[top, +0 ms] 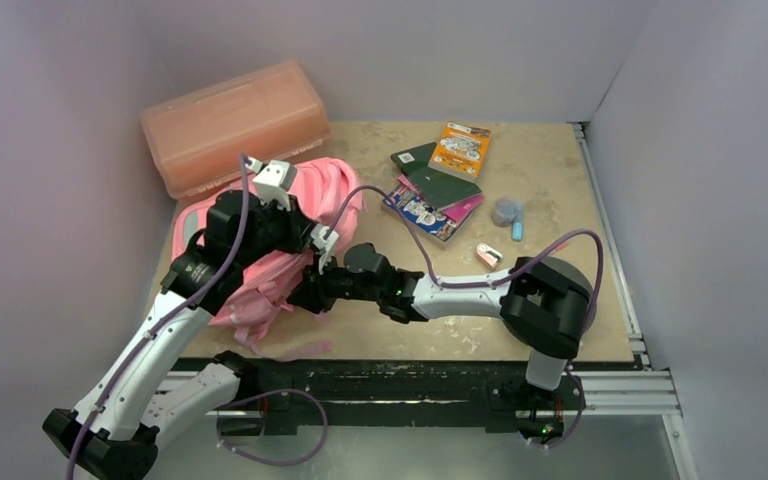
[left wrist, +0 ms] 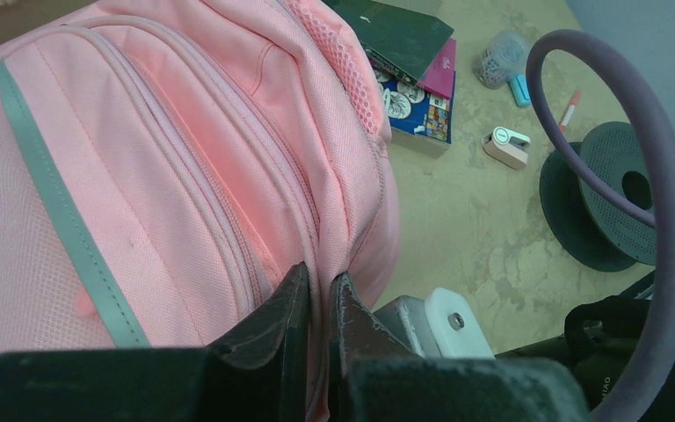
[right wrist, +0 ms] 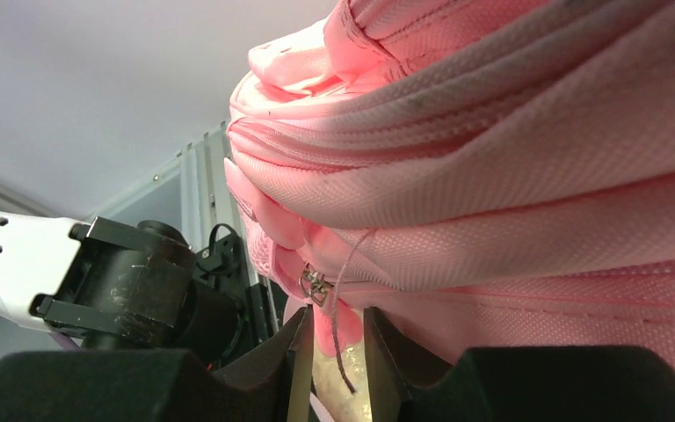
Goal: Pack the student bag
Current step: Unzip the student bag at the center of the board.
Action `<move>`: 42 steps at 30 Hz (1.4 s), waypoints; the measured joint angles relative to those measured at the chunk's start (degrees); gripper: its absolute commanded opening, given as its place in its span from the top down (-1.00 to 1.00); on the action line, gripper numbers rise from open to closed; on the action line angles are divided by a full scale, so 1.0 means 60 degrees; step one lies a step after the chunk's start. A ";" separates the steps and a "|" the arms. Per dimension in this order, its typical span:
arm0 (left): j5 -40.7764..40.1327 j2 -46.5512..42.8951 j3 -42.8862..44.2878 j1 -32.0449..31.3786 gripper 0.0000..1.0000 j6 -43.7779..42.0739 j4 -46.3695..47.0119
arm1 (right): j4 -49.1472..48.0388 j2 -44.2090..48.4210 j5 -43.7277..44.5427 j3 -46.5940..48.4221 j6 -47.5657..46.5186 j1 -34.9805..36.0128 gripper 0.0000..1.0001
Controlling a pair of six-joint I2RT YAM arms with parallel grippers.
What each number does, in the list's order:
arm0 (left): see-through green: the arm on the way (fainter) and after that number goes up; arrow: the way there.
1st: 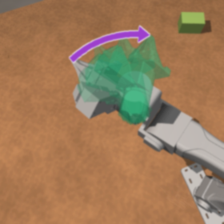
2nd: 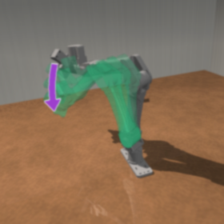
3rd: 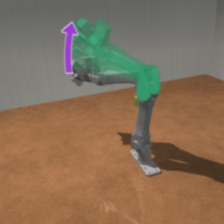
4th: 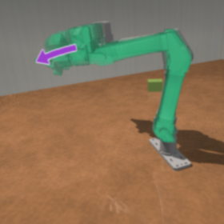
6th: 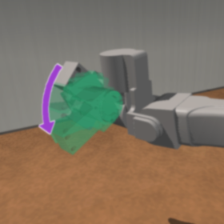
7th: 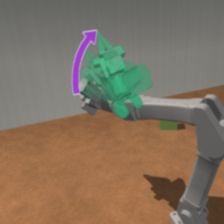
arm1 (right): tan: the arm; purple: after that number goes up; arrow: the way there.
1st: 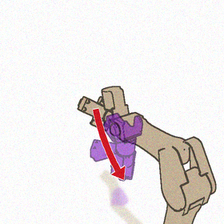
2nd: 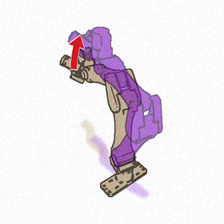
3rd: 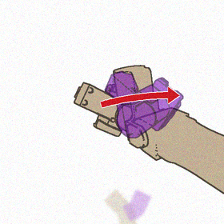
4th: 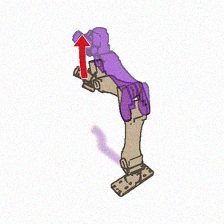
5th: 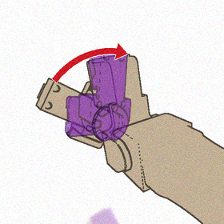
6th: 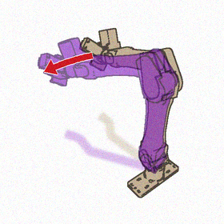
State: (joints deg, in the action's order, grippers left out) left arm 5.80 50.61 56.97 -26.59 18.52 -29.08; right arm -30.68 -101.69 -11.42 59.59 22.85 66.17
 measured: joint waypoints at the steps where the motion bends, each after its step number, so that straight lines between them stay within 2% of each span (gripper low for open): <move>1: 0.0004 -0.0033 -0.0022 0.0022 1.00 0.0004 0.0044 | -0.0066 -0.0040 0.0007 0.0015 -0.0007 -0.0007 0.43; 5: 0.0036 -0.0051 -0.0055 0.0080 1.00 0.0062 0.0142 | -0.0178 -0.0102 0.0051 0.0047 -0.0022 -0.0015 0.56; 11: 0.0186 -0.0051 -0.0058 0.0240 1.00 0.0142 0.0204 | -0.0426 -0.0193 -0.0091 0.0084 -0.0004 -0.0033 0.48; 21: 0.0627 -0.0073 -0.0127 0.0841 1.00 0.0685 0.0608 | -0.1271 -0.0168 -0.0022 -0.0918 -0.0040 -0.0029 0.46; 27: 0.1133 -0.0189 -0.0412 0.1319 1.00 0.1144 0.1137 | -0.1555 -0.0168 0.0069 -0.0936 -0.0044 -0.0029 0.47; 35: 0.1293 -0.0189 -0.0419 0.1370 1.00 0.1242 0.1195 | -0.1574 -0.0168 0.0805 -0.0936 -0.0244 -0.0029 0.55; 42: 0.1406 -0.0189 -0.0419 0.1370 1.00 0.1242 0.1195 | -0.1574 -0.0168 0.0969 -0.0925 -0.0350 -0.0029 0.51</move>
State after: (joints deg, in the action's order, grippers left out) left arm 14.24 49.47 54.46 -18.37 25.98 -21.91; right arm -40.12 -102.69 -5.61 54.04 20.75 66.00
